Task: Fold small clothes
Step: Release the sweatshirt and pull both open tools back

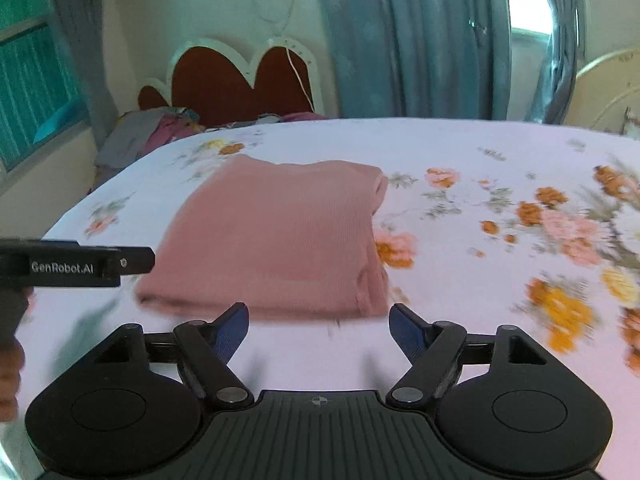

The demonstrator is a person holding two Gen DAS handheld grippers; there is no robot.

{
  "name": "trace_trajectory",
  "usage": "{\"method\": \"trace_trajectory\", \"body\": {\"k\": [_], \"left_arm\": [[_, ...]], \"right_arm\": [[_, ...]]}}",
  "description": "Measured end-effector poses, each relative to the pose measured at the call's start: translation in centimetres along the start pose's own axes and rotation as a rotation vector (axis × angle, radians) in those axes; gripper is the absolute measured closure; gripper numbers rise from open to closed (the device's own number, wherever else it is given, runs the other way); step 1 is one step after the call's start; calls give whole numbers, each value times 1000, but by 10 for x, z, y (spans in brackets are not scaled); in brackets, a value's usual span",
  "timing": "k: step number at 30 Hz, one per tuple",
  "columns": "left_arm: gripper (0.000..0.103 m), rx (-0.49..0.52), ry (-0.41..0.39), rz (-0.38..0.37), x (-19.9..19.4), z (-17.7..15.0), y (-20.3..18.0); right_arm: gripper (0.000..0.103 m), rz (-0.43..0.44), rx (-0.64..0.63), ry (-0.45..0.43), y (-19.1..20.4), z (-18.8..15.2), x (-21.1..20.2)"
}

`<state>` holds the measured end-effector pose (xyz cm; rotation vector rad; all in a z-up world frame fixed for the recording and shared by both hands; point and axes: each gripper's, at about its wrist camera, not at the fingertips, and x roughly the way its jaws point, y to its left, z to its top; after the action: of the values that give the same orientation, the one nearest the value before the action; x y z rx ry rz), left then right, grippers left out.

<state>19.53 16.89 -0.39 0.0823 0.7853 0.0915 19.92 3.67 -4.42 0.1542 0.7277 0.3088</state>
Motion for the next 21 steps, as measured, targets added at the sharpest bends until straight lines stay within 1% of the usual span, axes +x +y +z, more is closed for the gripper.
{"method": "trace_trajectory", "body": {"k": [2,6,8,11,13,14,15,16,18,21], "left_arm": [[0,1,-27,-14,-30,-7,-4],[0,20,-103,-33,-93,-24,-13],[0,26,-142,-40,-115,-32,-18],[0,-13,-144,-60,-137,-40,-19],[0,-39,-141,-47,-145,-45,-19],[0,-43,-139,-35,-147,-47,-18],[0,-45,-138,-22,-152,-49,-20],[0,-45,-137,-10,-156,-51,-20],[0,-48,-139,8,-163,-55,-19],[0,-62,-141,35,-171,-60,-15]], "right_arm": [[26,4,-15,-15,2,-10,-33],[26,19,-42,-49,7,-23,-85],[26,18,-64,-68,11,-28,-108],[26,6,-80,-110,17,-34,-137],[26,-5,-85,-142,20,-37,-152],[24,-14,-87,-158,21,-38,-158],[11,-29,-89,-175,23,-38,-165],[2,-40,-92,-194,25,-38,-171],[2,-44,-102,-239,28,-37,-183],[2,-48,-79,-271,29,-34,-195]]}}
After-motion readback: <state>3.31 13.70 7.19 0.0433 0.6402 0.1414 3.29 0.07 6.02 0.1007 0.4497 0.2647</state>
